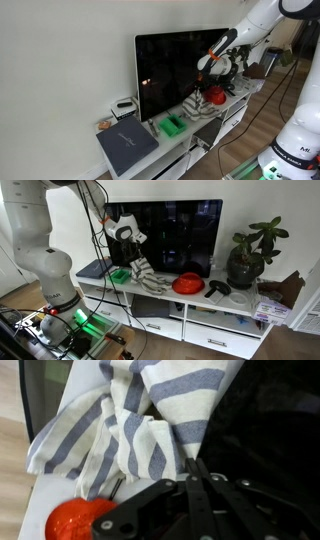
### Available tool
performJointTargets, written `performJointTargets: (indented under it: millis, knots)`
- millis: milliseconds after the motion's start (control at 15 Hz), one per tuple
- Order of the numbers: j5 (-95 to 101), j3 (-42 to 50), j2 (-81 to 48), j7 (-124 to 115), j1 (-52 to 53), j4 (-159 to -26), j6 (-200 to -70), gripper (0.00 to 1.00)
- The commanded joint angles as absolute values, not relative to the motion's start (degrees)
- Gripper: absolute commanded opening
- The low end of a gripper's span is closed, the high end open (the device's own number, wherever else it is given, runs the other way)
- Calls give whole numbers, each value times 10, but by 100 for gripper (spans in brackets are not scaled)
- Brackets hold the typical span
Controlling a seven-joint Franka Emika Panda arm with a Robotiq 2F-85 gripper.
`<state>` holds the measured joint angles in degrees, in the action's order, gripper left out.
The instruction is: Place the striped cloth over the hat
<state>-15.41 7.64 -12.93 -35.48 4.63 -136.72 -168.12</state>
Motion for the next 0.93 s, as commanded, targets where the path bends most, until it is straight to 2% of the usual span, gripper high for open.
performJointTargets:
  millis: [0,333,400,867]
  knots:
    - [-13,177,-50,-407,77,-1401,-1695,0]
    - [213,304,4,-558,65,-1400,-1706,0]
    - [148,276,-29,-499,66,-1381,-1705,0]
    - [157,276,-32,-500,67,-1381,-1704,0]
